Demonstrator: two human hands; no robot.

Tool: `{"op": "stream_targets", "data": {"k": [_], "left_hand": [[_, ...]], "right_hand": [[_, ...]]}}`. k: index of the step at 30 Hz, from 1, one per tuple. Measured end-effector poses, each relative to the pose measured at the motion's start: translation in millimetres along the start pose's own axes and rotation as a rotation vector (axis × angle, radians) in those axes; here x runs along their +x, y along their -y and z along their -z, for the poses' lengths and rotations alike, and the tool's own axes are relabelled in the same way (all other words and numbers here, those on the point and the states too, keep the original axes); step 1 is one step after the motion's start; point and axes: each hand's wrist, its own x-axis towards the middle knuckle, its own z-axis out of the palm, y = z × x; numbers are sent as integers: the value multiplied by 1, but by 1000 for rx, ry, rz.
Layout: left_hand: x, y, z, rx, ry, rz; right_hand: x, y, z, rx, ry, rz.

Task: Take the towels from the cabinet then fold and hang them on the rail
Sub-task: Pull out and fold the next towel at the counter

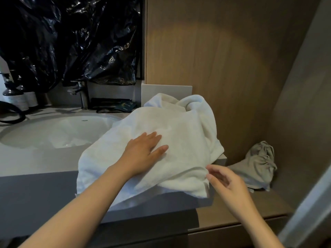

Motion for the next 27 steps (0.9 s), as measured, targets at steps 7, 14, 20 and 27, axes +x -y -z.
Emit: {"op": "stream_targets", "data": {"k": [7, 14, 20, 27], "left_hand": [[2, 3, 2, -38, 44, 5], [4, 4, 0, -17, 53, 5], [4, 7, -3, -8, 60, 6], [3, 5, -3, 5, 48, 6]], "right_hand": [[-6, 0, -5, -4, -20, 87], [-18, -2, -7, -87, -59, 253], [-38, 0, 0, -203, -212, 429], [-71, -2, 0, -132, -214, 381]]}}
